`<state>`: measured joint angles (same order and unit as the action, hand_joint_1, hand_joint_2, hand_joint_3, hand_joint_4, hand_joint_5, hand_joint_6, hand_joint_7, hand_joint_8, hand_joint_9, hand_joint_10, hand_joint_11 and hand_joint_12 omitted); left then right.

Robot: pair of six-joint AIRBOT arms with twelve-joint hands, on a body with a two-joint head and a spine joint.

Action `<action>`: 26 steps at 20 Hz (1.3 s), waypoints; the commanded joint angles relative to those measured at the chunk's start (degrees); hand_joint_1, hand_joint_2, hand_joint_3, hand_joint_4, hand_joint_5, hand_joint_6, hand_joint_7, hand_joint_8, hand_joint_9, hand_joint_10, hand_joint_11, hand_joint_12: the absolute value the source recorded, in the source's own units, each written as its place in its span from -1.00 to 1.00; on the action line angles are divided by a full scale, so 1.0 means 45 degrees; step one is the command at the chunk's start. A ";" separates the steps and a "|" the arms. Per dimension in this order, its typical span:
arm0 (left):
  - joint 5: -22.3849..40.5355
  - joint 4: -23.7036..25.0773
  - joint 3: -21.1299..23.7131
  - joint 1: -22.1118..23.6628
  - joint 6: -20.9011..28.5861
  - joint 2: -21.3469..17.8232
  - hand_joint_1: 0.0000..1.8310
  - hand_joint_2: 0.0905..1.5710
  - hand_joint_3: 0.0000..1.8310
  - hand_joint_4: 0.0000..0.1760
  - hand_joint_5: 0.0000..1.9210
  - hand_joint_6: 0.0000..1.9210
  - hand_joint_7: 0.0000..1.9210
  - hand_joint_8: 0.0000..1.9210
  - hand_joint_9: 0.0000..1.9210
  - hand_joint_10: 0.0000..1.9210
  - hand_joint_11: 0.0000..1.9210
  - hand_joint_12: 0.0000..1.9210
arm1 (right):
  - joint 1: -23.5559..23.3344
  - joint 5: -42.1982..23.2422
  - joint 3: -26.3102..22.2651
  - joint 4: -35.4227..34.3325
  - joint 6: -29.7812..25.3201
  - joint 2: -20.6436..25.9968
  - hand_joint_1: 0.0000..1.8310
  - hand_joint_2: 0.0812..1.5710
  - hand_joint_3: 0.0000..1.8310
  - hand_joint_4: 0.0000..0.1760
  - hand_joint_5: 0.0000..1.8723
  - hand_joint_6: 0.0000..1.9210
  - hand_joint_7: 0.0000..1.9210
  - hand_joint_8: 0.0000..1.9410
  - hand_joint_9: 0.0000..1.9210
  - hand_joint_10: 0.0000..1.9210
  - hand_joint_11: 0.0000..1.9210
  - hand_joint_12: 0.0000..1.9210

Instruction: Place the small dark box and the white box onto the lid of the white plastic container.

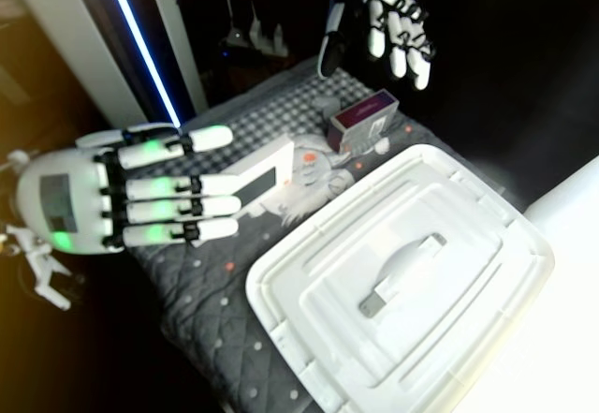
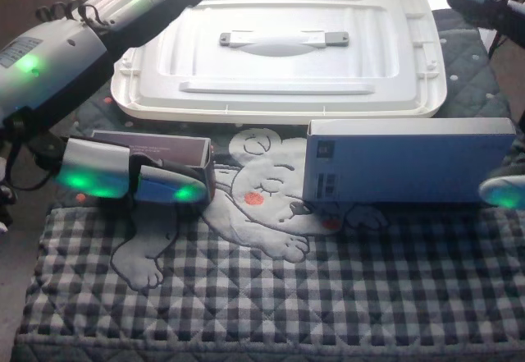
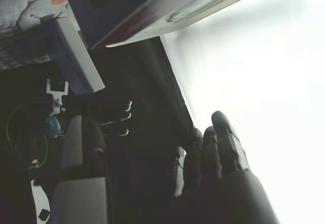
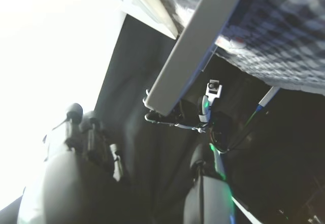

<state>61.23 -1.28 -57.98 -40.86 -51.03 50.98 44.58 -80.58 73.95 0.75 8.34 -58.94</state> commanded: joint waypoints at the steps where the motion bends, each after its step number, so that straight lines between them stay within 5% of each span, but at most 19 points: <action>1: 0.1309 -0.0077 -0.0073 0.0193 0.0052 0.0004 -0.29 -0.16 -0.99 -0.21 -1.00 -1.00 -1.00 -1.00 -0.98 -0.99 -1.00 -0.91 | 0.0010 -0.1486 0.0090 -0.0341 -0.0087 0.0050 -0.28 -0.37 -0.82 -0.12 -0.87 -1.00 -0.89 -0.99 -0.94 -0.99 -1.00 -0.51; 2: 0.1185 -0.0035 -0.0074 0.0210 0.0052 0.0003 -0.33 -0.18 -1.00 -0.46 -1.00 -1.00 -1.00 -1.00 -0.99 -1.00 -1.00 -0.95 | 0.0007 -0.1484 0.0091 -0.0313 -0.0070 0.0035 -0.29 -0.39 -0.86 0.11 -0.87 -1.00 -0.90 -1.00 -0.95 -0.99 -1.00 -0.56; 4: 0.0824 0.0054 -0.0110 0.0295 0.0050 0.0009 -0.42 -0.13 -0.98 -0.56 -1.00 -1.00 -1.00 -1.00 -1.00 -1.00 -1.00 -0.97 | 0.0004 -0.1384 0.0093 -0.0317 0.0016 0.0034 -0.28 -0.34 -0.93 -0.04 -0.86 -1.00 -0.88 -1.00 -0.94 -1.00 -1.00 -0.47; 6: 0.0421 0.0061 -0.0205 0.0319 0.0049 0.0041 -0.46 -0.06 -0.98 -0.41 -0.97 -0.99 -1.00 -1.00 -1.00 -1.00 -1.00 -1.00 | -0.0023 -0.1060 0.0099 -0.0342 0.0262 0.0012 -0.31 -0.35 -0.97 -0.32 -0.87 -1.00 -0.85 -1.00 -0.89 -0.99 -1.00 -0.37; 7: 0.0171 0.0065 -0.0260 0.0333 0.0045 0.0070 -0.47 -0.04 -0.98 -0.43 -0.96 -0.99 -0.98 -0.99 -1.00 -1.00 -1.00 -1.00 | -0.0069 -0.0891 0.0123 -0.0341 0.0361 -0.0017 -0.30 -0.37 -0.98 -0.16 -0.87 -1.00 -0.85 -1.00 -0.91 -1.00 -1.00 -0.52; 8: -0.0096 0.0075 -0.0320 0.0357 0.0043 0.0097 -0.46 -0.09 -1.00 -0.79 -0.99 -1.00 -1.00 -1.00 -1.00 -1.00 -1.00 -1.00 | -0.0237 -0.0686 0.0172 -0.0294 0.0396 -0.0068 -0.18 -0.33 -0.97 -0.44 -0.90 -1.00 -0.89 -0.99 -0.97 -1.00 -1.00 -0.91; 10: -0.0537 0.0100 -0.0360 0.0359 0.0043 0.0092 -0.38 -0.13 -1.00 -1.00 -0.98 -1.00 -1.00 -1.00 -1.00 -1.00 -1.00 -1.00 | -0.0940 0.0068 0.0293 0.0263 0.0401 -0.0265 -0.14 -0.34 -0.98 -0.53 -0.90 -1.00 -0.88 -0.99 -0.99 -1.00 -1.00 -1.00; 11: -0.0772 0.0119 -0.0375 0.0357 0.0044 0.0085 -0.35 -0.14 -1.00 -1.00 -0.99 -1.00 -1.00 -1.00 -1.00 -1.00 -1.00 -1.00 | -0.1221 0.0439 0.0380 0.0540 0.0401 -0.0381 -0.12 -0.34 -0.98 -0.42 -0.89 -0.99 -0.88 -0.99 -1.00 -1.00 -1.00 -1.00; 12: -0.1087 0.0185 -0.0426 0.0364 0.0044 0.0089 -0.32 -0.15 -1.00 -0.71 -0.98 -1.00 -1.00 -1.00 -1.00 -1.00 -1.00 -1.00 | -0.1463 0.0759 0.0501 0.0758 0.0401 -0.0539 -0.15 -0.31 -0.97 -0.65 -0.89 -0.99 -0.88 -0.99 -0.98 -0.99 -0.98 -0.99; 13: -0.1404 0.0287 -0.0506 0.0431 0.0044 0.0133 -0.30 -0.14 -1.00 -0.71 -0.98 -1.00 -1.00 -1.00 -1.00 -1.00 -1.00 -1.00 | -0.1635 0.1091 0.0606 0.0902 0.0399 -0.0667 -0.15 -0.30 -0.97 -0.75 -0.89 -0.99 -0.87 -0.99 -0.96 -0.98 -0.98 -0.99; 14: -0.1688 0.0387 -0.0591 0.0528 0.0044 0.0211 -0.31 -0.13 -1.00 -0.93 -0.98 -0.99 -1.00 -1.00 -1.00 -1.00 -0.99 -1.00 | -0.1691 0.1281 0.0676 0.1001 0.0399 -0.0717 -0.19 -0.30 -0.97 -0.57 -0.89 -1.00 -0.87 -0.99 -0.95 -0.98 -0.98 -0.99; 18: -0.2681 0.0827 -0.0838 0.0949 0.0045 0.0457 -0.37 -0.21 -1.00 -0.91 -0.97 -0.99 -0.99 -1.00 -1.00 -1.00 -1.00 -1.00 | -0.1789 0.1988 0.0788 0.1327 0.0397 -0.0752 -0.24 -0.28 -0.98 -0.30 -0.88 -0.99 -0.86 -0.99 -0.93 -0.98 -0.96 -0.98; 19: -0.2867 0.0862 -0.0893 0.0999 0.0045 0.0523 -0.37 -0.23 -1.00 -0.99 -0.97 -0.99 -0.98 -0.99 -1.00 -1.00 -1.00 -1.00 | -0.1813 0.2151 0.0820 0.1401 0.0396 -0.0770 -0.21 -0.26 -1.00 -0.29 -0.88 -0.99 -0.85 -0.98 -0.90 -1.00 -0.99 -0.82; 21: -0.3168 0.0877 -0.0994 0.1037 0.0045 0.0627 -0.30 -0.21 -1.00 -0.66 -0.99 -1.00 -1.00 -1.00 -1.00 -1.00 -1.00 -1.00 | -0.1846 0.2387 0.0872 0.1518 0.0396 -0.0818 -0.21 -0.24 -1.00 -0.63 -0.85 -0.99 -0.82 -0.99 -0.86 -0.99 -1.00 -0.71; 22: -0.3435 0.0911 -0.1055 0.1075 0.0045 0.0699 -0.29 -0.19 -1.00 -0.75 -0.98 -0.99 -1.00 -1.00 -1.00 -1.00 -1.00 -1.00 | -0.1862 0.2470 0.0896 0.1568 0.0394 -0.0855 -0.24 -0.27 -1.00 -0.65 -0.86 -1.00 -0.81 -0.99 -0.86 -0.99 -1.00 -0.71; 23: -0.3804 0.0939 -0.1163 0.1093 0.0047 0.0790 -0.30 -0.19 -1.00 0.01 -0.99 -1.00 -1.00 -1.00 -1.00 -1.00 -1.00 -1.00 | -0.1863 0.2479 0.0906 0.1569 0.0394 -0.0902 -0.23 -0.28 -1.00 -0.75 -0.85 -1.00 -0.79 -0.99 -0.84 -0.99 -1.00 -0.67; 24: -0.3864 0.0939 -0.1185 0.1091 0.0047 0.0807 -0.30 -0.19 -1.00 0.01 -0.99 -1.00 -1.00 -1.00 -1.00 -1.00 -1.00 -1.00 | -0.1863 0.2479 0.0906 0.1570 0.0394 -0.0907 -0.23 -0.28 -1.00 -0.75 -0.85 -1.00 -0.79 -0.99 -0.84 -0.99 -1.00 -0.67; 26: -0.4272 0.0939 -0.1334 0.1091 0.0048 0.0945 -0.33 -0.20 -1.00 0.37 -1.00 -1.00 -1.00 -1.00 -1.00 -1.00 -1.00 -1.00 | -0.1863 0.2479 0.0906 0.1600 0.0385 -0.0945 -0.20 -0.24 -1.00 -1.00 -0.77 -0.99 -0.75 -0.99 -0.78 -0.99 -1.00 -0.53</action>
<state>36.07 3.31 -63.88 -36.71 -51.07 55.22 36.64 -62.72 77.87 9.80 10.37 -63.81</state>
